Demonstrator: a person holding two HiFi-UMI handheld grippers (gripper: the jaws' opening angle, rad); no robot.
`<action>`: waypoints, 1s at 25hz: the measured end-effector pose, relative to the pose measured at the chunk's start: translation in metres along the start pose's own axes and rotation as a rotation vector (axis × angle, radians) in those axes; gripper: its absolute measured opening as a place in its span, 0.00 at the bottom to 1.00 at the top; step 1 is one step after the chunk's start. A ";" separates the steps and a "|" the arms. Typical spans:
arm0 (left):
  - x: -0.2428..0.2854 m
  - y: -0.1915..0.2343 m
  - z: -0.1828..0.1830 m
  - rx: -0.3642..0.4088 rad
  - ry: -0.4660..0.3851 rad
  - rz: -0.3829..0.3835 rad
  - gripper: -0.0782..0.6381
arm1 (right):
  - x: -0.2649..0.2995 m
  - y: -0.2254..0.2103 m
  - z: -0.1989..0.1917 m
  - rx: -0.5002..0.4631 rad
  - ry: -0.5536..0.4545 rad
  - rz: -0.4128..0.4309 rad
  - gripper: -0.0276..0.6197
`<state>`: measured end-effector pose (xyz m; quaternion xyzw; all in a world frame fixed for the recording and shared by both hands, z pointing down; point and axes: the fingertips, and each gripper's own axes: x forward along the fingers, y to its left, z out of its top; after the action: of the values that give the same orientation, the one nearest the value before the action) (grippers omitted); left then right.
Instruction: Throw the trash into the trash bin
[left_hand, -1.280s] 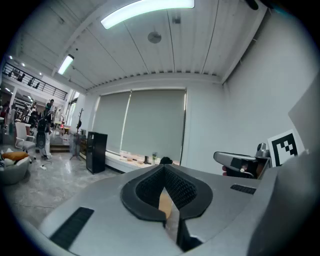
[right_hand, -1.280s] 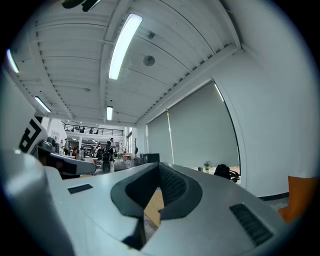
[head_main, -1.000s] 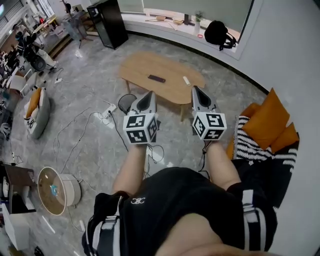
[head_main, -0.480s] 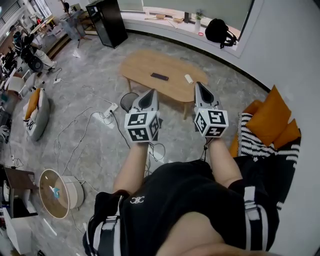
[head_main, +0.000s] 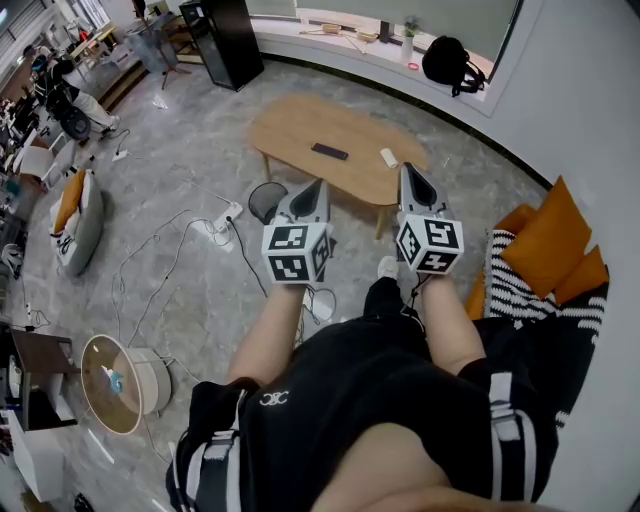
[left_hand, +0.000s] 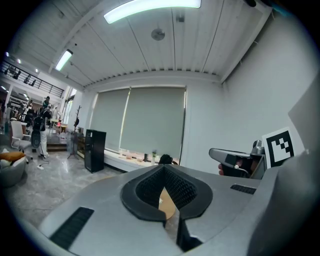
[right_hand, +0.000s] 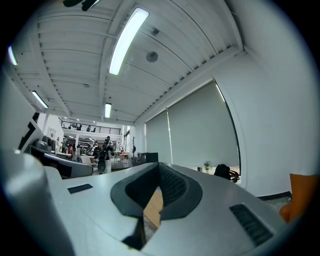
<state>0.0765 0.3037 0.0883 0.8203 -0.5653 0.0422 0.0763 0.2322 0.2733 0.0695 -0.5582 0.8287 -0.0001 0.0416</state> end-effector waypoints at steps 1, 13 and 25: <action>0.005 0.003 0.000 -0.002 -0.001 0.001 0.13 | 0.005 -0.001 -0.001 -0.004 0.002 0.001 0.06; 0.136 0.040 0.020 0.019 -0.002 0.009 0.13 | 0.123 -0.081 -0.015 0.006 -0.016 -0.037 0.06; 0.329 0.056 0.057 0.019 0.037 0.019 0.13 | 0.277 -0.200 -0.021 -0.010 0.032 -0.011 0.06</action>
<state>0.1407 -0.0291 0.0881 0.8148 -0.5709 0.0633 0.0786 0.3120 -0.0590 0.0807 -0.5627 0.8262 -0.0054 0.0255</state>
